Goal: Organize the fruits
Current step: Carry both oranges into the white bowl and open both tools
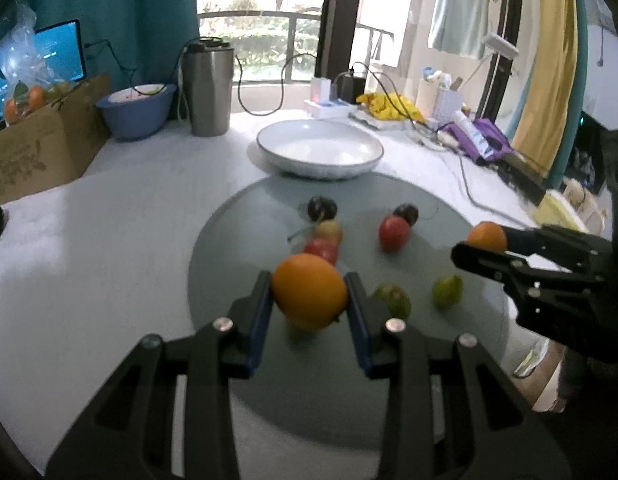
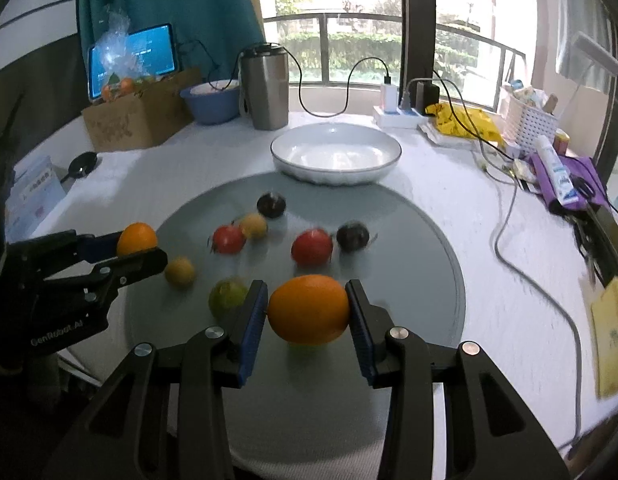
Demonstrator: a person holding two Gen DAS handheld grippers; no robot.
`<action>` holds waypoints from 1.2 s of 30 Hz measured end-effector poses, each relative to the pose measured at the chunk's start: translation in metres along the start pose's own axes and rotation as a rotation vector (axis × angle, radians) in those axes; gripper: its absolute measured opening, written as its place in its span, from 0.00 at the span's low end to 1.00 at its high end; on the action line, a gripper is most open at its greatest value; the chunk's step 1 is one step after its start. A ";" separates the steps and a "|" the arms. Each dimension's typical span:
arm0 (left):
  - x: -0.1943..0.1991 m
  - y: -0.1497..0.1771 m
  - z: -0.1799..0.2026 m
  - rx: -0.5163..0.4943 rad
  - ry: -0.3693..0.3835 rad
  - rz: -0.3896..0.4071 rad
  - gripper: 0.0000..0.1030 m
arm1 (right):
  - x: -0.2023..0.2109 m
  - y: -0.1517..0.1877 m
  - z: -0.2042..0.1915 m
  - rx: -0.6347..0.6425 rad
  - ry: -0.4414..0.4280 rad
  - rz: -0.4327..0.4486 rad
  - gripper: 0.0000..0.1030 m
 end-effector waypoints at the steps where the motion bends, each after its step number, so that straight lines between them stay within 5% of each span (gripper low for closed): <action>1: -0.002 -0.004 0.000 0.002 0.000 0.002 0.36 | -0.002 -0.005 0.003 -0.002 -0.010 0.006 0.41; 19: -0.071 -0.078 0.008 0.014 0.039 -0.035 0.36 | -0.063 -0.073 0.056 0.015 -0.020 0.046 0.41; 36: -0.152 -0.134 0.008 0.021 0.054 -0.106 0.36 | -0.151 -0.111 0.085 0.063 -0.087 -0.056 0.41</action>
Point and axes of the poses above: each gripper's, at about its wrist camera, not at the fingertips, and x roughly against the way its jaws point, z to its right, y to its underside, the point moved 3 cm from there along -x, roughly the way its jaws point, and after that the axes turned 14 degrees about x, right-handed, at the moved point
